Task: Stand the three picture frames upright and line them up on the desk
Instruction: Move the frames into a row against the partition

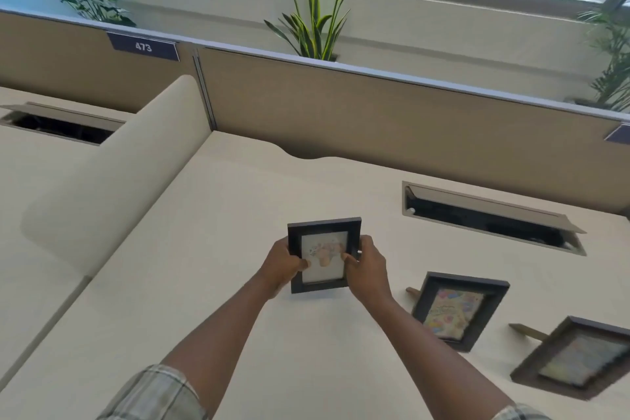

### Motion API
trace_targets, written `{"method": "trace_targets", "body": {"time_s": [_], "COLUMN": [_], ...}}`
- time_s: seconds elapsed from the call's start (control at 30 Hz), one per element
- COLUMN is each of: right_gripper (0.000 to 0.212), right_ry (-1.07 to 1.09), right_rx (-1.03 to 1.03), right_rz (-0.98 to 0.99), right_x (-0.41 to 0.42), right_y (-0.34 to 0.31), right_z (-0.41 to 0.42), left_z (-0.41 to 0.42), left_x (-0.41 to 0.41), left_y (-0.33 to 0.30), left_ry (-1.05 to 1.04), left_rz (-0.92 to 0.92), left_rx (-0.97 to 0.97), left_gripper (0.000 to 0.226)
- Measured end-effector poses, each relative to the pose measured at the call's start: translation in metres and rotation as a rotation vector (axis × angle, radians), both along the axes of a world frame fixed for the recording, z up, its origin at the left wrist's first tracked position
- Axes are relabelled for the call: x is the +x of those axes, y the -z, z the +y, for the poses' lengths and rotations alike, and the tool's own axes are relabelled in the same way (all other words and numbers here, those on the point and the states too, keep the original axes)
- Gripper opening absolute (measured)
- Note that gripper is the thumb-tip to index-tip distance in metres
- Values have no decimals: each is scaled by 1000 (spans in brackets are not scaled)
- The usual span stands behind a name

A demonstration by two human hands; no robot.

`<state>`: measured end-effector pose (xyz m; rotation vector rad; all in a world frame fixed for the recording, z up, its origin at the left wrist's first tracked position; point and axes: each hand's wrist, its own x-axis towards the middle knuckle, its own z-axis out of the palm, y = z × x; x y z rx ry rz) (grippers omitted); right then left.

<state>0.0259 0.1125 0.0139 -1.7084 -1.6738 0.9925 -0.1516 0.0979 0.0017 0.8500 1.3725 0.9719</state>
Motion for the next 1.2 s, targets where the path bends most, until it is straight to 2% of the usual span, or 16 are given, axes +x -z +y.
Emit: {"method": "trace_targets", "body": {"time_s": [0.2, 0.3, 0.57, 0.77, 1.2], "right_gripper": [14, 15, 19, 19, 25], "right_ry": [-38, -50, -117, -115, -142], "right_rx": [64, 62, 70, 73, 62], "right_rz": [19, 30, 3, 5, 0], "right_x": [-54, -80, -134, -150, -168], "right_y": [-14, -13, 18, 39, 50], "right_z": [83, 116, 187, 208, 211], "left_z": [73, 104, 164, 188, 193], "left_x": [-52, -72, -118, -131, -153], "left_y": [-20, -24, 5, 12, 29], "left_ry": [-143, -190, -349, -365, -377], "left_rz": [42, 23, 22, 50, 88], "left_rx": [33, 49, 24, 22, 11], "left_gripper": [52, 42, 34, 31, 44]}}
